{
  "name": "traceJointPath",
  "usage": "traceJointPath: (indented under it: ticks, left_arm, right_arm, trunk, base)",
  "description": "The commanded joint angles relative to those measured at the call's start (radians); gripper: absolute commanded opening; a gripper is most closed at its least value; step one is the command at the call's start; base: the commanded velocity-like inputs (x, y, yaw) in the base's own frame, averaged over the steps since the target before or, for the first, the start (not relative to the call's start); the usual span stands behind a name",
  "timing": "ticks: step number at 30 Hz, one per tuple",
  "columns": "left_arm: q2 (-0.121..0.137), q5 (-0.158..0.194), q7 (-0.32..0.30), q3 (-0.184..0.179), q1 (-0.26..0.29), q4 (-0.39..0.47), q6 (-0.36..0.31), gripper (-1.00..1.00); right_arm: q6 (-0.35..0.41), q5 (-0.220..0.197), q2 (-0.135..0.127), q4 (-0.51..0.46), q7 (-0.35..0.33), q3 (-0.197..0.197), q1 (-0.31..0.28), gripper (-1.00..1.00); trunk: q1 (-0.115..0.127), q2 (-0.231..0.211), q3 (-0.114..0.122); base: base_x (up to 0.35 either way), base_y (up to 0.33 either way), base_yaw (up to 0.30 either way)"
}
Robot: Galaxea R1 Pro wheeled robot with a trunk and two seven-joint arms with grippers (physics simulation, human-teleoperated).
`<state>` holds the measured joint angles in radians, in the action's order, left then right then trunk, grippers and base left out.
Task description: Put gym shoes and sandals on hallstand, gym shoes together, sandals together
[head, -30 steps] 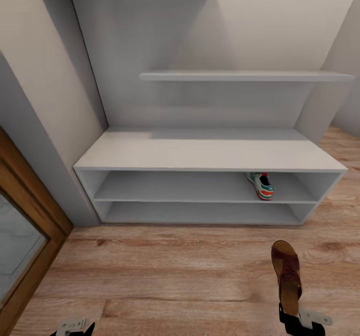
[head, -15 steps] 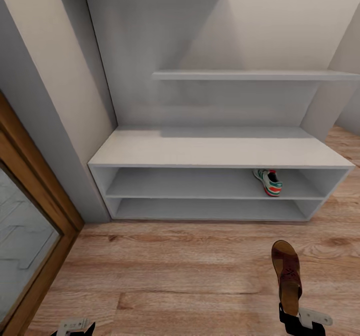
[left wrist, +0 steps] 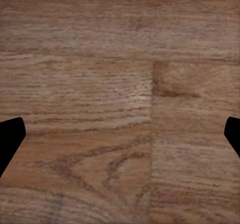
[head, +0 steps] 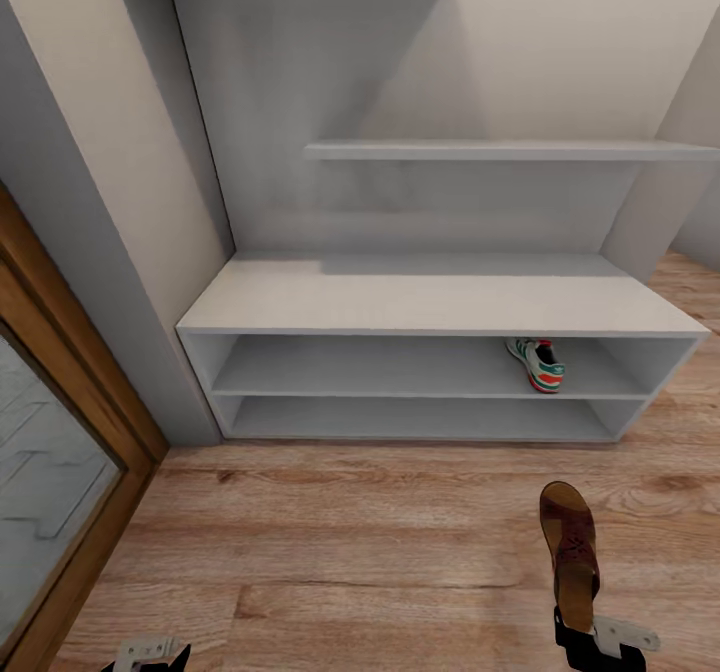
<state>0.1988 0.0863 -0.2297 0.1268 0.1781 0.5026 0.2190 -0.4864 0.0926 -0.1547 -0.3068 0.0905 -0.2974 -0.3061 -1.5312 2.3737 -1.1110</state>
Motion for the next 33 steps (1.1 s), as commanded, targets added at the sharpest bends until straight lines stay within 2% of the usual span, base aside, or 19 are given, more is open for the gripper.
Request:
traceJointPath:
  ticks: [1,5,8,10,12,13,14,15,16,17,18,20,22,23,26,29,32,33]
  left_arm:
    - [-0.001,0.007,-0.010,0.003,0.001,-0.001,0.000,1.00]
    - [-0.003,0.005,-0.009,0.002,0.001,-0.001,0.000,1.00]
    - [-0.004,0.005,-0.009,0.002,0.001,-0.001,0.000,1.00]
    - [-0.004,0.005,-0.009,0.001,0.001,-0.001,0.001,1.00]
    - [-0.004,0.004,-0.009,-0.001,0.001,-0.001,0.010,1.00]
    - [-0.004,0.004,-0.009,-0.002,0.001,-0.001,0.016,1.00]
    - [-0.004,0.004,-0.009,-0.003,0.001,-0.001,0.030,1.00]
    - [-0.004,0.003,-0.009,-0.004,0.001,-0.001,0.048,1.00]
    - [-0.004,0.003,-0.010,-0.005,0.001,-0.001,0.052,1.00]
    - [-0.004,0.003,-0.010,-0.006,0.001,-0.001,0.060,1.00]
    - [-0.004,0.004,-0.010,-0.007,0.000,-0.001,0.066,1.00]
    - [-0.004,0.005,-0.016,-0.009,0.001,-0.001,0.069,1.00]
    - [-0.004,0.005,-0.036,-0.010,0.001,0.000,0.070,1.00]
    - [-0.004,0.006,-0.077,-0.011,0.001,0.001,0.071,1.00]
    - [-0.004,0.005,-0.164,-0.012,0.001,0.002,0.071,1.00]
    - [-0.004,0.003,-0.297,-0.011,0.001,0.008,0.071,1.00]
    - [-0.001,0.003,-0.378,-0.010,0.001,0.011,0.071,1.00]
    - [-0.001,0.002,-0.387,-0.010,0.001,0.012,0.071,1.00]
  right_arm:
    - [-0.002,0.006,0.010,0.000,0.004,-0.001,-0.001,-1.00]
    - [0.009,0.008,0.050,-0.007,0.005,0.021,-0.001,-1.00]
    - [0.062,0.010,0.095,-0.037,0.008,0.051,-0.004,-1.00]
    - [0.105,0.010,0.115,-0.060,0.009,0.064,-0.009,-1.00]
    - [0.224,0.010,0.159,-0.128,0.012,0.089,-0.026,-1.00]
    - [0.259,0.010,0.171,-0.148,0.015,0.094,-0.030,-1.00]
    - [0.334,0.010,0.196,-0.193,0.025,0.104,-0.039,-1.00]
    - [0.446,0.010,0.232,-0.261,0.055,0.120,-0.051,-1.00]
    - [0.480,0.009,0.243,-0.283,0.069,0.127,-0.055,-1.00]
    - [0.566,0.008,0.277,-0.341,0.117,0.150,-0.069,-1.00]
    - [0.644,0.008,0.319,-0.387,0.189,0.196,-0.097,-1.00]
    - [0.686,0.005,0.329,-0.407,0.262,0.262,-0.152,-1.00]
    - [0.702,0.003,0.329,-0.413,0.292,0.294,-0.192,-1.00]
    - [0.723,0.002,0.329,-0.415,0.304,0.307,-0.225,-1.00]
    - [0.771,0.001,0.329,-0.416,0.311,0.313,-0.267,-1.00]
    - [0.803,0.000,0.329,-0.421,0.312,0.316,-0.297,-1.00]
    - [0.808,-0.001,0.329,-0.425,0.312,0.317,-0.304,-1.00]
    - [0.809,-0.001,0.329,-0.425,0.312,0.317,-0.305,-1.00]
  trunk:
    - [0.000,0.000,-0.001]
    - [0.000,0.000,-0.001]
    - [0.000,0.000,-0.001]
    - [0.000,0.000,-0.001]
    - [0.000,0.000,-0.001]
    - [0.000,0.000,-0.001]
    - [0.000,0.000,-0.001]
    - [0.000,0.000,-0.001]
    - [0.000,0.000,-0.001]
    - [0.000,0.000,-0.001]
    - [0.000,0.000,-0.001]
    - [0.000,0.000,-0.001]
    - [0.000,0.000,-0.001]
    - [0.000,0.000,-0.001]
    - [0.000,0.000,-0.001]
    - [0.000,0.000,-0.001]
    - [0.000,0.000,-0.001]
    - [0.000,0.000,-0.001]
  base:
    - [0.000,0.000,0.000]
    - [0.000,0.000,0.000]
    - [0.000,0.029,0.000]
    - [0.000,0.021,0.000]
    - [0.000,0.010,0.000]
    - [0.000,0.006,0.000]
    - [0.000,0.004,0.000]
    - [0.000,0.002,0.000]
    - [0.000,0.002,0.000]
    - [0.000,0.000,0.000]
    - [0.000,0.000,0.000]
    - [0.000,0.000,0.000]
    - [0.000,0.000,0.000]
    - [0.000,0.000,0.000]
    - [0.000,0.000,0.000]
    - [0.000,0.000,0.000]
    - [0.000,0.000,0.000]
    - [0.000,0.000,0.000]
